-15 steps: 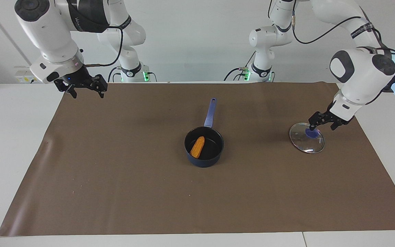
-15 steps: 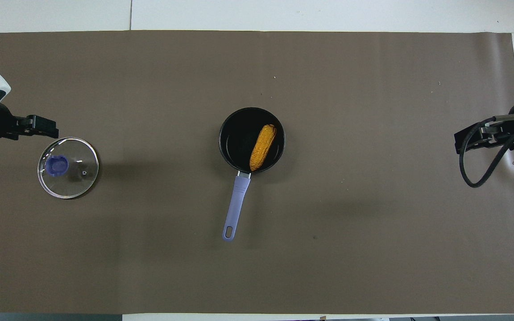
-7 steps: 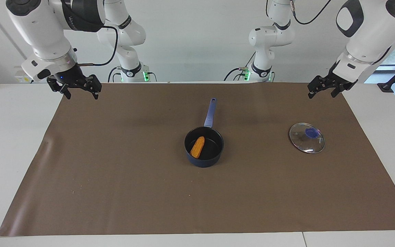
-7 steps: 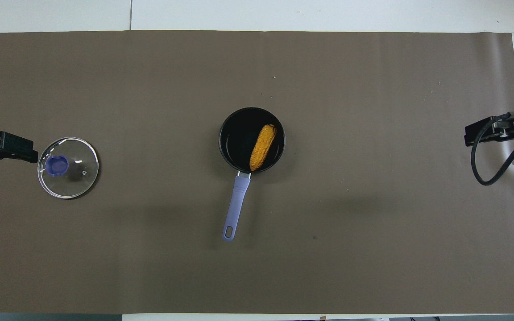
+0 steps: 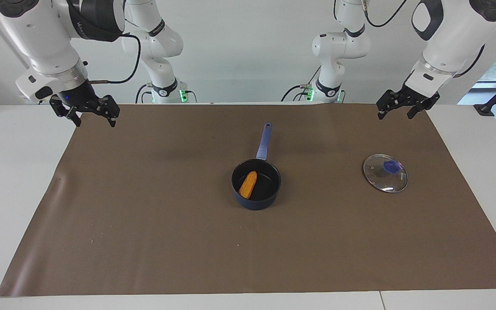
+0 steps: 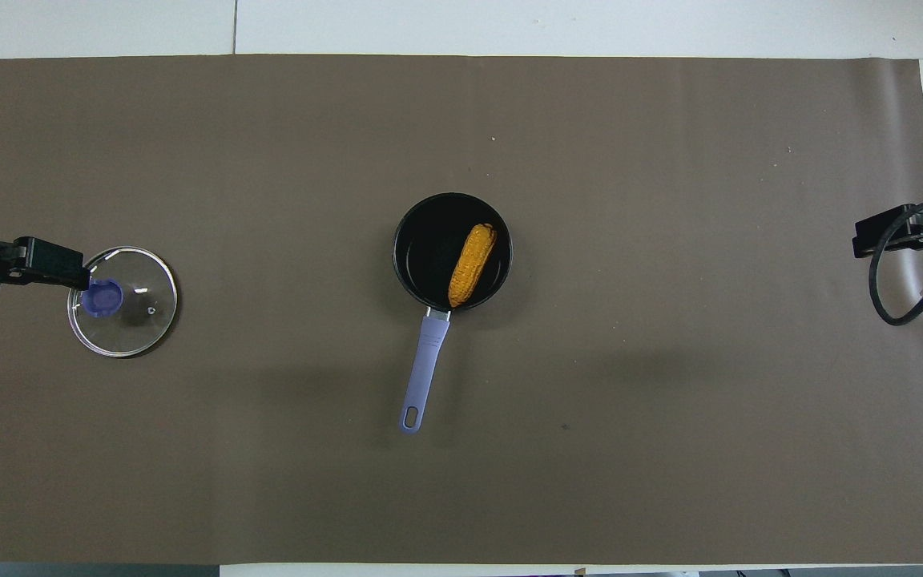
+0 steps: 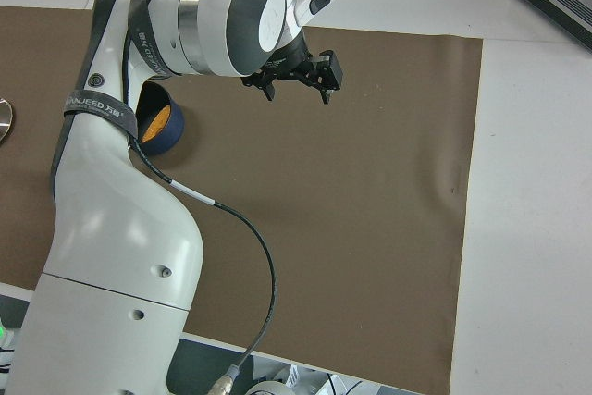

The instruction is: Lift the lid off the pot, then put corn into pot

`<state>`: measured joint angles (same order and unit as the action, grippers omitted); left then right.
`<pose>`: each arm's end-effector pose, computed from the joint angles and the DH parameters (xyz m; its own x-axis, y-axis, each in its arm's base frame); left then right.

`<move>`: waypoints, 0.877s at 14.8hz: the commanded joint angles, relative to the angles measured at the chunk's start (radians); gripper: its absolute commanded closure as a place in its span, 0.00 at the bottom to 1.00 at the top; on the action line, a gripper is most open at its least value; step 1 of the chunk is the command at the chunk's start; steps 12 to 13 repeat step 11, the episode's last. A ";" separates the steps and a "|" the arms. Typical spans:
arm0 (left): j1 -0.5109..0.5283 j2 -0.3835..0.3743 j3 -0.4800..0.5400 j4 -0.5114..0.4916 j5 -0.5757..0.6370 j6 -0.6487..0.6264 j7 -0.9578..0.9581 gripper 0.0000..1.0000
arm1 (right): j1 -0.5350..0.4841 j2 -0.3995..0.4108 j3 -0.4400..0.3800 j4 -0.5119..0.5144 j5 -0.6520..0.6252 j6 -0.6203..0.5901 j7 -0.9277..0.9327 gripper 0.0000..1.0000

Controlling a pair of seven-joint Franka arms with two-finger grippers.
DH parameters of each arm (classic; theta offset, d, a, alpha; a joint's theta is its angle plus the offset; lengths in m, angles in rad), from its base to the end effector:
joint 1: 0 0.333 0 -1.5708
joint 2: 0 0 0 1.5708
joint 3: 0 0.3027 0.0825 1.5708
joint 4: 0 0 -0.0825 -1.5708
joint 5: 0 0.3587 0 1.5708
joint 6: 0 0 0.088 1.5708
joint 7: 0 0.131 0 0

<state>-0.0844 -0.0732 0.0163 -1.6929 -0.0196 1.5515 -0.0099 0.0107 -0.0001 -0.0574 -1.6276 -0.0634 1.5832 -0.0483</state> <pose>0.5000 -0.0364 0.5691 0.9959 -0.0585 -0.0684 -0.0573 -0.9982 0.0201 0.5264 -0.0328 0.5632 0.9989 0.0023 -0.0473 0.0052 -0.9981 0.0610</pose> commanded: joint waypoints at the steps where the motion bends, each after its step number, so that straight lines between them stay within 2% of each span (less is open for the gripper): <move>1: -0.018 0.016 0.025 0.055 0.023 -0.067 -0.007 0.00 | -0.012 -0.006 0.001 -0.005 0.016 0.005 -0.033 0.00; 6: 0.044 0.009 -0.010 0.039 0.023 -0.060 0.002 0.00 | -0.041 -0.012 -0.001 -0.005 0.045 0.000 -0.030 0.00; 13: 0.037 0.009 -0.012 0.033 0.023 -0.062 0.001 0.00 | -0.040 -0.014 0.001 -0.006 0.053 -0.005 -0.034 0.00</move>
